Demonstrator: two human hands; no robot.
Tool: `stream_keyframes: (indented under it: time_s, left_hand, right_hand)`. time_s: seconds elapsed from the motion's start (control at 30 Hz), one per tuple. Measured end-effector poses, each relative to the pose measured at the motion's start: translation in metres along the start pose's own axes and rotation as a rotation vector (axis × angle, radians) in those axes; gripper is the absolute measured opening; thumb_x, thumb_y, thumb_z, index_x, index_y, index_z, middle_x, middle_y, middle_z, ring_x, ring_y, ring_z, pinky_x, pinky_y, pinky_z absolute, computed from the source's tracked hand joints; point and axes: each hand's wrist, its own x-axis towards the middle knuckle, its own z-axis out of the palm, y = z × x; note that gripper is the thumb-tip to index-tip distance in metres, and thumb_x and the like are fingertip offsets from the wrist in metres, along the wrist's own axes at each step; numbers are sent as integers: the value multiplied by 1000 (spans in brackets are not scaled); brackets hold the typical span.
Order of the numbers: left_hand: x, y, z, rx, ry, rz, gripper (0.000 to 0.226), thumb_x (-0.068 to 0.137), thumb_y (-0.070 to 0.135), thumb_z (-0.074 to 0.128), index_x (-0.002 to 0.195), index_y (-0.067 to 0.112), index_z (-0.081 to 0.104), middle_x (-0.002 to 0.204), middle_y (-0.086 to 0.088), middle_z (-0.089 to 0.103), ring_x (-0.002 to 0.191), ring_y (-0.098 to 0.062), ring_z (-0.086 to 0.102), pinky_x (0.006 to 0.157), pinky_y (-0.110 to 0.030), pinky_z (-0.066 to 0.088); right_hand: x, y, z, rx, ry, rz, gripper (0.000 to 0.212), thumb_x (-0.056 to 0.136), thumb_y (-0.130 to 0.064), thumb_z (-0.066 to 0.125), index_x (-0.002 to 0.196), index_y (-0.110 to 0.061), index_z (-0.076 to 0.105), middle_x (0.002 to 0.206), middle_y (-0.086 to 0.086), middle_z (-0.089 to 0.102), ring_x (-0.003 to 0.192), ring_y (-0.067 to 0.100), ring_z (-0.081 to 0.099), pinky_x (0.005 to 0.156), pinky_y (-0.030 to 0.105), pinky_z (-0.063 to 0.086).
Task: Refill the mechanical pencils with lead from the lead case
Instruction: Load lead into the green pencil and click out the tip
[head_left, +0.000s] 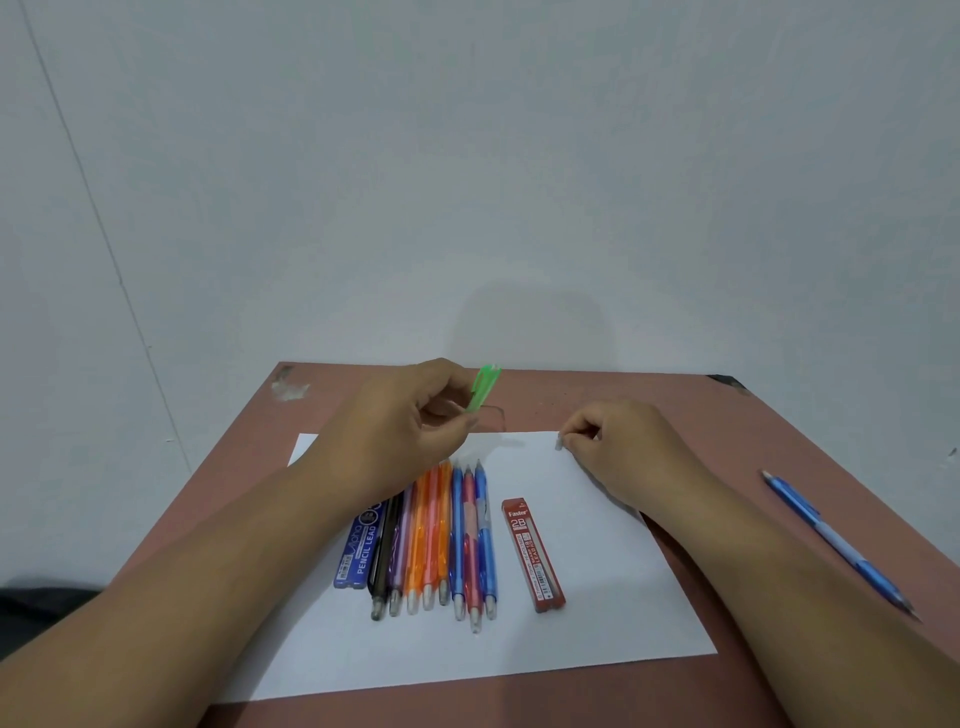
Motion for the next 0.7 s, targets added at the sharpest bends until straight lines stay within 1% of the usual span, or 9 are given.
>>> stream_keyframes:
  time_s: [0.07,0.1,0.2,0.27,0.33,0.4,0.47,0.57,0.7]
  left_hand:
    - [0,2,0,-16,-9,-8,18,89,28,73,102,37,64,89,20,70,87,3,68,78,-24,60]
    - [0,3,0,-29,-4,-8,19,89,28,74,99,39,62,87,18,70,84,1,68,75,-24,60]
    - [0,6,1,-64,27,-26,18,86,31,76,95,37,61,83,15,68,78,-3,68,69,-21,58]
    - [1,6,1,-84,36,-55,18,84,33,77,94,34,61,82,14,67,76,-6,67,68,-23,57]
    - [1,5,1,-92,39,-60,18,84,35,76,93,35,61,83,15,67,77,-7,66,69,-24,57]
    - [1,5,1,-75,27,-55,13,88,35,72,95,38,61,86,17,66,83,-4,64,70,-19,53]
    - [0,6,2,-29,10,-29,16,93,31,66,105,42,63,91,21,65,89,2,61,72,-13,49]
    - [2,3,1,64,24,64,34,98,22,60,127,39,65,97,23,62,94,0,58,77,-18,49]
    - [4,-1,1,142,5,109,37,99,18,57,131,36,64,93,27,55,96,4,52,75,-17,40]
  right_hand:
    - [0,0,0,-10,0,28,22,97,-18,62,82,-26,76,77,-18,65,73,14,66,65,27,52]
    - [0,0,0,-9,11,46,22,97,-18,60,82,-26,75,77,-16,67,72,15,67,64,28,53]
    - [1,1,-2,7,69,91,20,95,-18,59,83,-25,73,77,-15,68,69,9,67,59,19,50]
    - [1,-1,-4,31,101,120,20,94,-17,59,83,-26,73,80,-15,69,70,7,67,57,14,46]
    - [0,-3,-6,65,144,119,18,93,-18,61,84,-27,74,81,-16,69,70,0,63,53,8,41]
    - [-2,-6,-8,129,205,87,15,92,-16,65,87,-25,77,80,-17,69,70,-4,61,55,5,41]
    - [-5,-10,-11,247,264,42,12,90,-15,70,87,-24,77,79,-18,69,73,-8,63,61,2,42]
    - [-12,-22,-15,488,310,-21,12,88,-15,76,86,-27,76,75,-17,71,73,-8,64,67,6,47]
    - [-24,-36,-19,645,311,-135,22,89,-14,77,98,-33,73,88,-17,73,83,5,69,77,17,56]
